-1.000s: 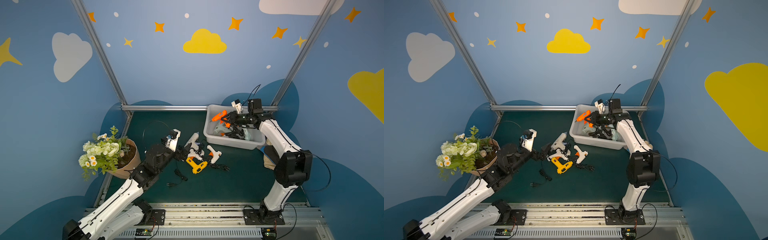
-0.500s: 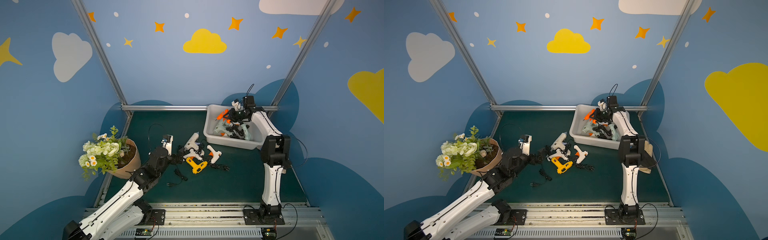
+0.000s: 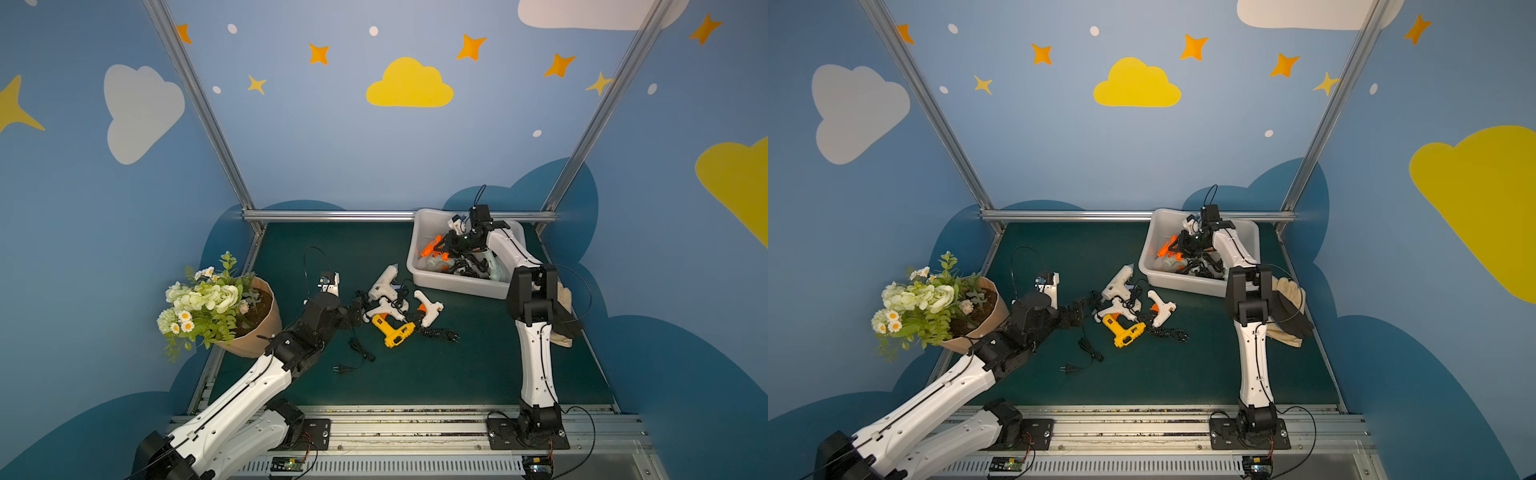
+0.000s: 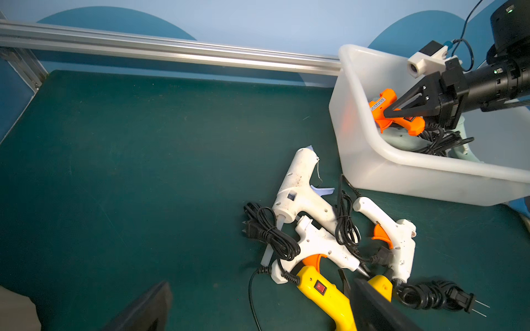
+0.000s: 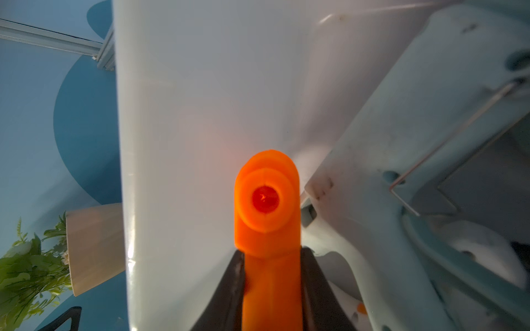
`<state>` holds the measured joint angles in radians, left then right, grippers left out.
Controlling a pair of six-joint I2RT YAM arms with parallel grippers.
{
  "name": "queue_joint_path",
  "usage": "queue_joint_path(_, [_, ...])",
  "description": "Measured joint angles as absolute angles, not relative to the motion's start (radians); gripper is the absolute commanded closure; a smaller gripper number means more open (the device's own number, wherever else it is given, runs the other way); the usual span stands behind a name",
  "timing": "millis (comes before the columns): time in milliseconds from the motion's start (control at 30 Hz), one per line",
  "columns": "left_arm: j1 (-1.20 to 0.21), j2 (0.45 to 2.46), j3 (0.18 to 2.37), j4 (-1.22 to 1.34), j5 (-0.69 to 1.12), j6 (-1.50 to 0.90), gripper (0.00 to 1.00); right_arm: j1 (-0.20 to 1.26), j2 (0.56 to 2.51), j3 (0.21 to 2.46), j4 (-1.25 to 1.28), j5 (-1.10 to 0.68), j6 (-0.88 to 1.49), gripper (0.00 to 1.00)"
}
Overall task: Put the hot melt glue gun into the storage box
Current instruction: Place the hot melt adhesive gun in the storage box.
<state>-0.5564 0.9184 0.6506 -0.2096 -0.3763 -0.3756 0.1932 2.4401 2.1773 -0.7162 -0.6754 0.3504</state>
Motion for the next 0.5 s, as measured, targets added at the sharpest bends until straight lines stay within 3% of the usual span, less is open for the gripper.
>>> queue_joint_path(100, [-0.551, 0.925, 0.65, -0.222, -0.372, -0.389, 0.0, 0.191, 2.44, 2.182, -0.727, -0.655, 0.35, 0.74])
queue_joint_path(500, [-0.528, 0.925, 0.612, -0.239, -0.345, -0.42, 0.0, 0.191, 2.41, 2.191, -0.802, -0.516, 0.317, 0.37])
